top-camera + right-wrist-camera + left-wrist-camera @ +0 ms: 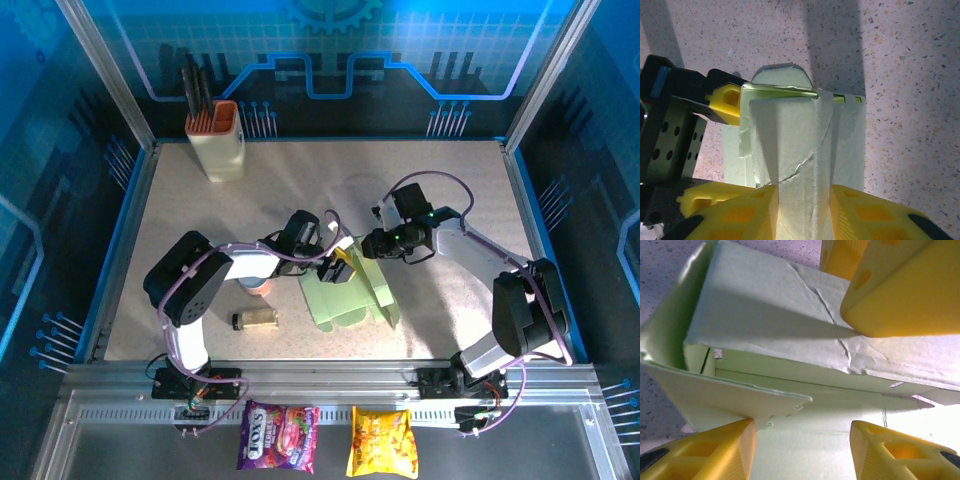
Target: Fold the paper box
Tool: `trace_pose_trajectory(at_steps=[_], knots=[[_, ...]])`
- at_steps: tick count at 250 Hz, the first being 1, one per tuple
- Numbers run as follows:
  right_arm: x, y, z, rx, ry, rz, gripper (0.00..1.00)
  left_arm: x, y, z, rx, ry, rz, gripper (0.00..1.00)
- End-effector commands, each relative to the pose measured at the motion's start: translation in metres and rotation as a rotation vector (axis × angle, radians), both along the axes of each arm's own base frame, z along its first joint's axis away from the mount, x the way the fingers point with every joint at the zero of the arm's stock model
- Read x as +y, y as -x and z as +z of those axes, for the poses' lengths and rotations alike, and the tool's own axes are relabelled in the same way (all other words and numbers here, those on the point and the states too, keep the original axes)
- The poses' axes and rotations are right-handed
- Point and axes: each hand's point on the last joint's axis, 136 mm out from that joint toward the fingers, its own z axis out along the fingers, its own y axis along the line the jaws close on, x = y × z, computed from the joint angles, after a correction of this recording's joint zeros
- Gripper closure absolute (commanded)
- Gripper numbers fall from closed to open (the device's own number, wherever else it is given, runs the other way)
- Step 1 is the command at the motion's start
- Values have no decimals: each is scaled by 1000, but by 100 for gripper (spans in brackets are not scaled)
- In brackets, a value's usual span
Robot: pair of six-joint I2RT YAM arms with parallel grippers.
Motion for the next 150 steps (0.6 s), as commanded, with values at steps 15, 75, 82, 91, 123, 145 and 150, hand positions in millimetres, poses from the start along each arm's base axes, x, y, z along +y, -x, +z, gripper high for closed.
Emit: trace_pose_trajectory(at_steps=[15, 75, 82, 91, 123, 145, 150], knots=[[1, 5, -5, 42, -48, 0, 66, -14, -3, 7, -15, 45, -39, 47], [3, 6, -5, 46, -56, 15, 64, -16, -9, 1, -14, 35, -27, 47], [3, 6, -5, 47, -56, 16, 64, -16, -10, 0, -13, 34, -25, 47], [4, 6, -5, 47, -58, 18, 64, -16, -10, -1, -13, 32, -23, 47], [1, 6, -7, 49, -38, 15, 64, -16, -12, -2, -18, 29, -19, 47], [-5, 5, -11, 44, -3, 3, 66, -16, -13, -2, -21, 31, -15, 47], [-6, 5, -13, 44, 9, 3, 66, -16, -13, -2, -23, 32, -14, 47]])
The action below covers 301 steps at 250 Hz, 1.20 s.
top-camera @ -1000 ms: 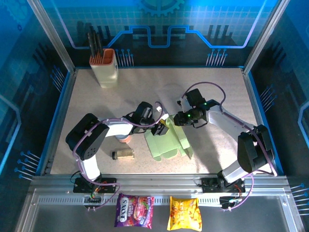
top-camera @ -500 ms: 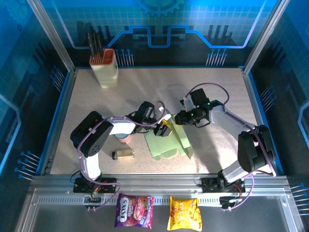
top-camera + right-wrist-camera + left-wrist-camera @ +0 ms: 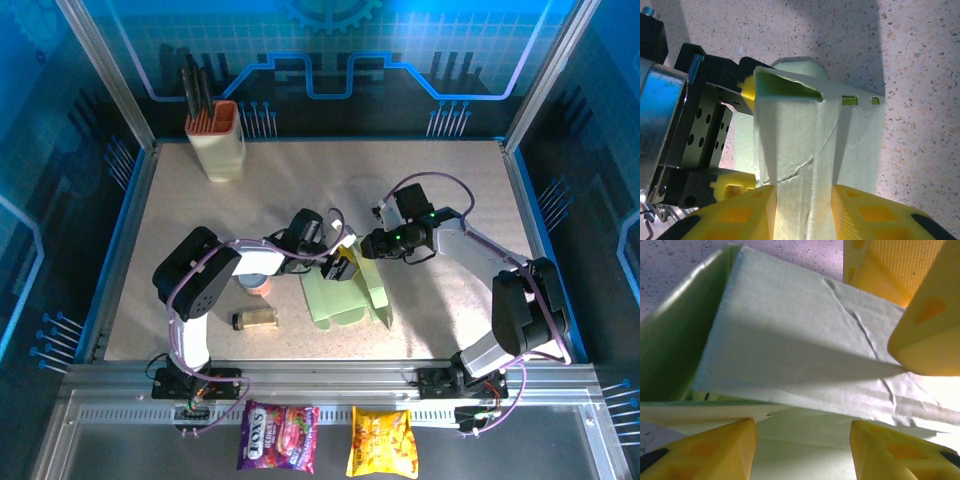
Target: Fold the paper box
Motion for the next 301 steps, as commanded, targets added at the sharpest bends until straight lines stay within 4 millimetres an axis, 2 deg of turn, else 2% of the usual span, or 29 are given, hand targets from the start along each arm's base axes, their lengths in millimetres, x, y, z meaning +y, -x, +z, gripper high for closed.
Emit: trace_pose_trajectory(at_steps=[1, 89, 163, 209, 249, 301], knots=[[-9, 3, -12, 27, 51, -8, 66, -9, -3, 6, -23, 27, -13, 47], [-18, 5, -24, 29, 130, -8, 67, -6, -4, 14, -65, 35, 2, 48], [-19, 5, -23, 27, 133, -6, 67, 14, -4, 21, -173, -11, 47, 48], [-19, 5, -23, 27, 134, -4, 67, 28, -21, 24, -244, -45, 119, 50], [-18, 4, -23, 25, 134, -2, 67, 31, -38, 23, -248, -69, 138, 47], [-17, 3, -23, 26, 133, 3, 67, 28, -38, 15, -191, -92, 96, 45]])
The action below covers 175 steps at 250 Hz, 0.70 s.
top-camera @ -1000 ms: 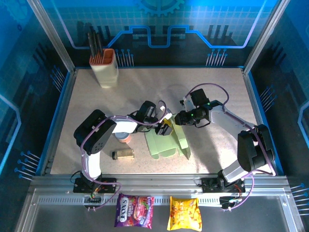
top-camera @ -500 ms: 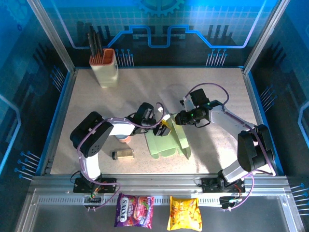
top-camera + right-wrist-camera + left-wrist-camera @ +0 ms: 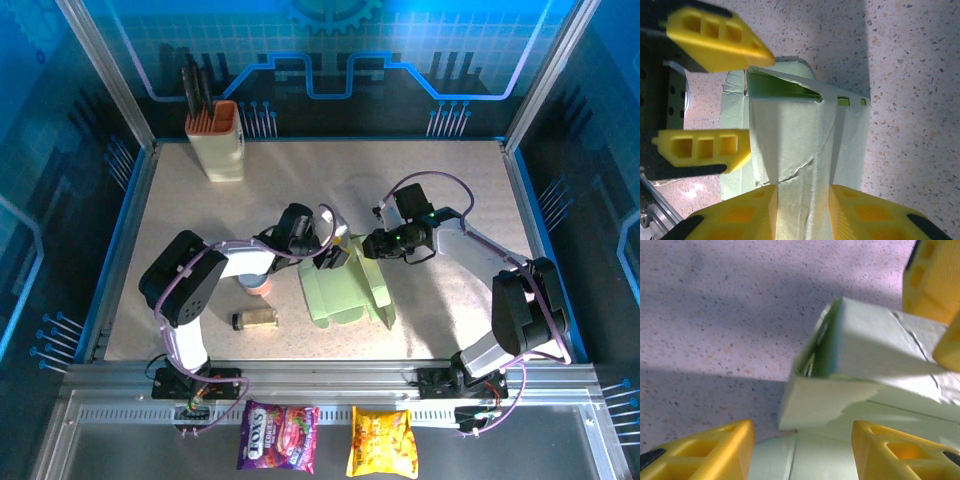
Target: Fold the paper box
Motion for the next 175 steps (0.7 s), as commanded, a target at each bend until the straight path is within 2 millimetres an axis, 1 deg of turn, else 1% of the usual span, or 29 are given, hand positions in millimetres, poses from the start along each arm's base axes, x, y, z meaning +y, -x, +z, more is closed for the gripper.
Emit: trace_pose_trajectory(at_steps=[1, 18, 46, 81, 118, 141, 175], knots=[[-11, 7, -20, 57, 84, -3, 67, -1, 1, -5, 13, -28, -34, 45], [-11, 6, -19, 56, 84, -2, 67, 0, 4, 1, -23, -48, -45, 44], [-10, 5, -20, 53, 82, 1, 67, 8, 5, 15, -117, -93, -61, 42], [-8, 5, -20, 59, 79, 8, 68, 16, 3, 16, -198, -186, -112, 42], [-8, 5, -20, 56, 81, 11, 68, 20, -7, 8, -230, -265, -138, 42], [-7, 5, -20, 56, 81, 13, 67, 13, -7, 1, -254, -279, -207, 42], [-8, 5, -19, 53, 85, 13, 67, 8, -19, -4, -271, -283, -215, 41]])
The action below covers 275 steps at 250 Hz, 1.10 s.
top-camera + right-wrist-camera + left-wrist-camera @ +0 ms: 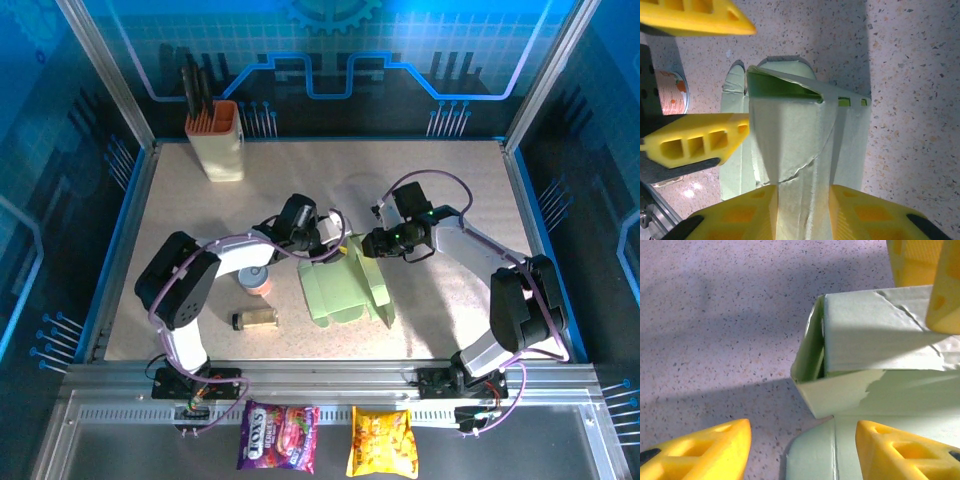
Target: Fold the paper box
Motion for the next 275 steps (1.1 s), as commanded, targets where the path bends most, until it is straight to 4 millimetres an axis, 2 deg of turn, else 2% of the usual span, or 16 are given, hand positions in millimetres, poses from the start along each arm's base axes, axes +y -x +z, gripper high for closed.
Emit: trace_pose_trajectory(at_steps=[1, 64, 96, 182, 236, 275], knots=[[-10, 8, -18, 50, 81, 6, 68, -2, -7, -11, -20, -48, -52, 41], [-10, 9, -21, 56, 81, 4, 67, -19, -13, -13, -1, 3, -112, 40], [-10, 10, -23, 59, 82, 4, 68, -26, -9, -14, 17, 24, -152, 44], [-9, 10, -21, 50, 75, 11, 68, -33, 2, -10, 56, 71, -207, 68], [-8, 10, -18, 43, 65, 12, 66, -35, 5, 1, 52, 105, -196, 83], [-7, 9, -16, 38, 48, 14, 65, -35, 10, 5, 57, 121, -175, 89]])
